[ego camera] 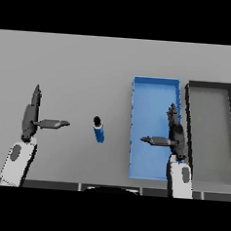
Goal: Pick up the blue pipe and place it into the blue bin.
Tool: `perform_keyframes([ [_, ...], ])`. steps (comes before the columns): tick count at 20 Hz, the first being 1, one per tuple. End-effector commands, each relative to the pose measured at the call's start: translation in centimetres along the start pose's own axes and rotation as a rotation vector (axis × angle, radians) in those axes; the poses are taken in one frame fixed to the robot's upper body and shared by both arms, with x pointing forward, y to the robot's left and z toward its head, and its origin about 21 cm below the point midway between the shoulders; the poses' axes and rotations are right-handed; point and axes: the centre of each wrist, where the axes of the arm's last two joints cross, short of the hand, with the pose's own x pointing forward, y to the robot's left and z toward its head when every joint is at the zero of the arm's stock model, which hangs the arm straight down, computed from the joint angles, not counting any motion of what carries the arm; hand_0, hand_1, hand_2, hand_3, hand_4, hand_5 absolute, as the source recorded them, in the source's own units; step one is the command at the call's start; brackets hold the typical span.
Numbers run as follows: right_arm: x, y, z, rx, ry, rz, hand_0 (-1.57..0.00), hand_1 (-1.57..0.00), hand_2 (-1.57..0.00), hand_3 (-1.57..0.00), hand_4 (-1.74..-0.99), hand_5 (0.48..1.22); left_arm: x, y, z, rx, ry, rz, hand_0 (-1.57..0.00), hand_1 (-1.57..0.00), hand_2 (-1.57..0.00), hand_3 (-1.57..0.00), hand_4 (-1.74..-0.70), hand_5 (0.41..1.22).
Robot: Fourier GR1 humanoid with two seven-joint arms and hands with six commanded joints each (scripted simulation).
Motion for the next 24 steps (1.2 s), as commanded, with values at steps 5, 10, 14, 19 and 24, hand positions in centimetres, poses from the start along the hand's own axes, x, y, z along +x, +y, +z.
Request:
perform_keyframes([
  [5,0.0,0.7,-0.3,0.003,0.003,-0.002,0.0,0.0,0.0,0.0,-1.225,0.617,-0.1,0.6,-0.4,0.003,-0.003,-0.001,0.0,0.0,0.0,0.0,-1.07,0.591],
  [10,0.8,0.4,1.9,0.135,-0.102,0.202,0.0,0.0,0.0,0.0,-1.225,0.62,1.2,4.0,-0.8,-0.354,-0.062,-0.145,0.0,0.0,0.0,0.0,-1.08,0.587],
  [14,1.3,0.5,2.0,0.131,-0.083,0.266,0.0,0.0,0.0,0.0,-1.196,0.609,1.0,4.2,-0.7,-0.417,-0.062,-0.158,0.0,0.0,0.0,0.0,-1.08,0.6],
  [19,1.3,0.3,1.8,0.142,-0.084,0.284,0.0,0.0,0.0,0.0,-1.193,0.605,1.1,3.7,1.1,-0.595,-0.089,-0.135,0.0,0.0,0.0,0.0,-1.1,0.567],
  [24,1.1,0.4,1.8,0.148,-0.088,0.289,0.0,0.0,0.0,0.0,-1.208,0.612,1.3,-0.2,3.0,-0.776,-0.07,-0.111,0.0,0.0,0.0,0.0,-1.16,0.497],
])
